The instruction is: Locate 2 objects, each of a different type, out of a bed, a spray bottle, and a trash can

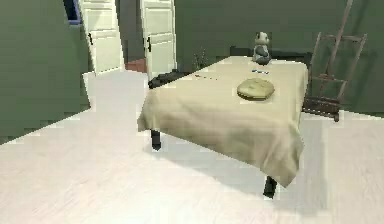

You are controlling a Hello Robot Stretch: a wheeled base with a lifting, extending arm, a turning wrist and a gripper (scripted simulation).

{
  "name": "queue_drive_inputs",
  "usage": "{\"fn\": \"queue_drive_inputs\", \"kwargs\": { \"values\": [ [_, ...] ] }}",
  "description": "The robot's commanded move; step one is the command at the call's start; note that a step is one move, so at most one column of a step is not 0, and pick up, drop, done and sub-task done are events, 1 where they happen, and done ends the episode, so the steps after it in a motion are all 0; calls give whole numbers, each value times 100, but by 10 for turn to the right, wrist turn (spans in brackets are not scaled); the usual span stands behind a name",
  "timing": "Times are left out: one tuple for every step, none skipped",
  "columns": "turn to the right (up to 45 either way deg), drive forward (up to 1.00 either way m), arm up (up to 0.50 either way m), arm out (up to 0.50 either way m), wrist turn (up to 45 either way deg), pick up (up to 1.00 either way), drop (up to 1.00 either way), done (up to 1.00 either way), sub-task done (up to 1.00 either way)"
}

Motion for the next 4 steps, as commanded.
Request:
{"fn": "queue_drive_inputs", "kwargs": {
  "values": [
    [300,0,0,0,0,0,0,0,0],
    [0,75,0,0,0,0,0,0,0],
    [-180,0,0,0,0,0,0,0,0],
    [0,0,0,0,0,0,0,0,100]
  ]
}}
